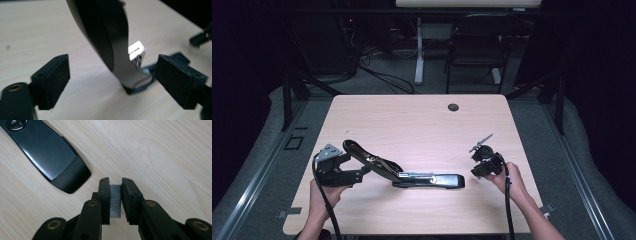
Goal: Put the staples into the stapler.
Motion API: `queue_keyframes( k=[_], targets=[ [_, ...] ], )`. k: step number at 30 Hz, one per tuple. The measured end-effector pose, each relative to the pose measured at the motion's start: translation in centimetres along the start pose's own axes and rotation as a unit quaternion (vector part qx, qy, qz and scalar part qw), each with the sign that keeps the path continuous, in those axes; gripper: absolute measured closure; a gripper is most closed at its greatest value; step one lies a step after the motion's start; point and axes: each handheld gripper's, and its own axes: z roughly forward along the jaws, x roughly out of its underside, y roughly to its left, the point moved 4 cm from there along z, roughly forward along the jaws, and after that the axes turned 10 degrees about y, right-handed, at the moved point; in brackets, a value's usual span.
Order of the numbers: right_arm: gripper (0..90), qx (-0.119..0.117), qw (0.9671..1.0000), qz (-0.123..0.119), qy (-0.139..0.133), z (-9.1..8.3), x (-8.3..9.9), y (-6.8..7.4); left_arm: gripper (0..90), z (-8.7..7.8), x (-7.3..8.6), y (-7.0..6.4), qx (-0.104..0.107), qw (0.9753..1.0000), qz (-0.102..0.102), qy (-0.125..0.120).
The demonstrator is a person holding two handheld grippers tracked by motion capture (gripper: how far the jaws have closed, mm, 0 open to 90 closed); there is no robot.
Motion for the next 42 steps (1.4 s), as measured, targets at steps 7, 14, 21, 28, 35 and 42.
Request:
queue_keyframes(
  k=[7,14,21,28,35,42],
  targets=[
    [78.0,-0.001,1.0,-0.001,-0.004,-0.1,-0.1,0.0,30.0,-0.1,-1.1,0.0,-0.024,0.9984,-0.024,-0.044],
    [78.0,0.002,0.9999,-0.004,-0.013,-0.2,-0.3,0.1,52.3,-0.1,-1.0,0.0,-0.036,0.9974,-0.027,-0.056],
    [78.1,-0.003,0.9997,-0.019,-0.015,-0.5,-0.7,0.4,57.5,-0.1,-0.9,0.0,-0.035,0.9967,-0.036,-0.065],
    [78.2,-0.009,0.9989,-0.037,-0.029,-0.8,-1.7,1.0,57.8,-0.1,-0.8,0.1,-0.033,0.9965,-0.038,-0.067],
    [78.2,-0.024,0.9969,-0.057,-0.048,-1.1,-2.6,1.9,57.7,0.0,-0.8,0.1,-0.035,0.9963,-0.036,-0.071],
    [78.2,-0.034,0.9948,-0.075,-0.06,-1.3,-3.2,2.6,57.6,0.0,-0.8,0.1,-0.035,0.9963,-0.034,-0.07]
  ],
)
